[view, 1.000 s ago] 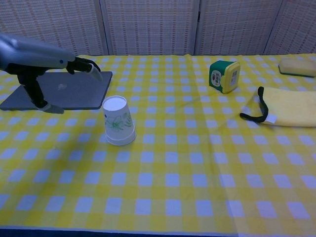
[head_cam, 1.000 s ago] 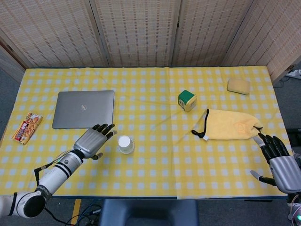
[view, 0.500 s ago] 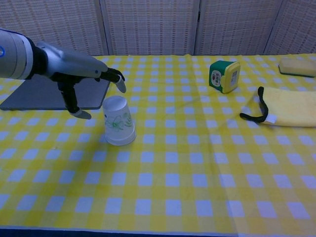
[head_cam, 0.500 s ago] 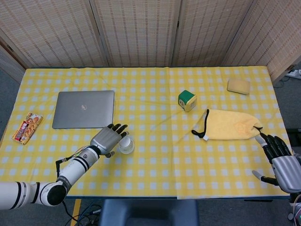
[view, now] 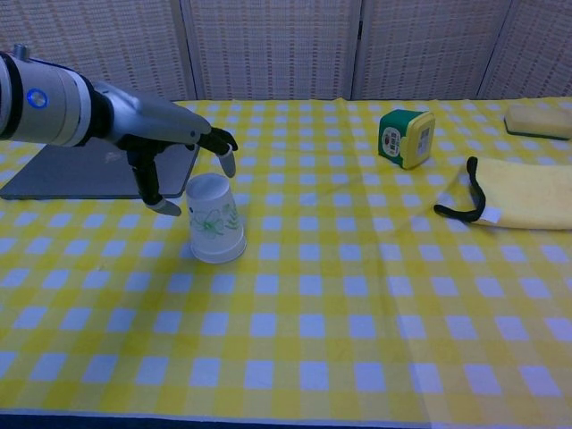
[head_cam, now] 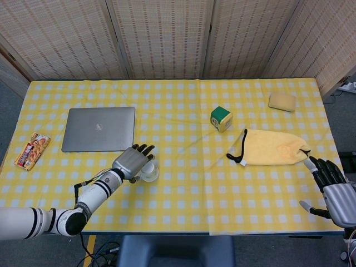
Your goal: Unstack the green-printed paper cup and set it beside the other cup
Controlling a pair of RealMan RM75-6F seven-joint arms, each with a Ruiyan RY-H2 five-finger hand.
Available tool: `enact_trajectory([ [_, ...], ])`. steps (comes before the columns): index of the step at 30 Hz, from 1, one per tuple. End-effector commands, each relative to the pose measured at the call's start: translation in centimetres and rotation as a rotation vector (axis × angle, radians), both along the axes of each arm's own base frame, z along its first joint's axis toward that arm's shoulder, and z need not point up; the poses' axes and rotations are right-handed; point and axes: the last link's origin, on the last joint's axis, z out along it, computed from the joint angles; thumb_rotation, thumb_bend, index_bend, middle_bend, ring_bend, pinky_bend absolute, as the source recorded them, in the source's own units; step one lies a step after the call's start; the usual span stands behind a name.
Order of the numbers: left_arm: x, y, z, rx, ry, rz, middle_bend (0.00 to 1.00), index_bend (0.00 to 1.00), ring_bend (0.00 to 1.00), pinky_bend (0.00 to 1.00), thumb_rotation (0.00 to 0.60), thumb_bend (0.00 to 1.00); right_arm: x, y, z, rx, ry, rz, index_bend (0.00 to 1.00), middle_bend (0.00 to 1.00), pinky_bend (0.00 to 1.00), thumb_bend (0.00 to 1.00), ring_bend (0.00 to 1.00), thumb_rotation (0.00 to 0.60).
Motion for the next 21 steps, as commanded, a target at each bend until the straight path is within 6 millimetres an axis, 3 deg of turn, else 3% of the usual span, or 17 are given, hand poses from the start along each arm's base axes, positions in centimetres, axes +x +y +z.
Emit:
enact_trajectory([
  [1,-0.04,0.13,-0.14,0.002,0.005,-0.003,0.0,0.23,0.0,0.16,0.6,0.32,-0.03,0.01,0.02,-0.001,0.0,-0.001,0.0,0.0,0.0,0.15,0.0,0.6],
  [21,0.18,0.13,0.16,0.025,-0.025,-0.019,0.0,0.33,0.0,0.16,0.6,0.32,0.03,0.07,-0.12,0.003,0.005,-0.001,0.0,0.0,0.0,0.15,0.0,0.6],
])
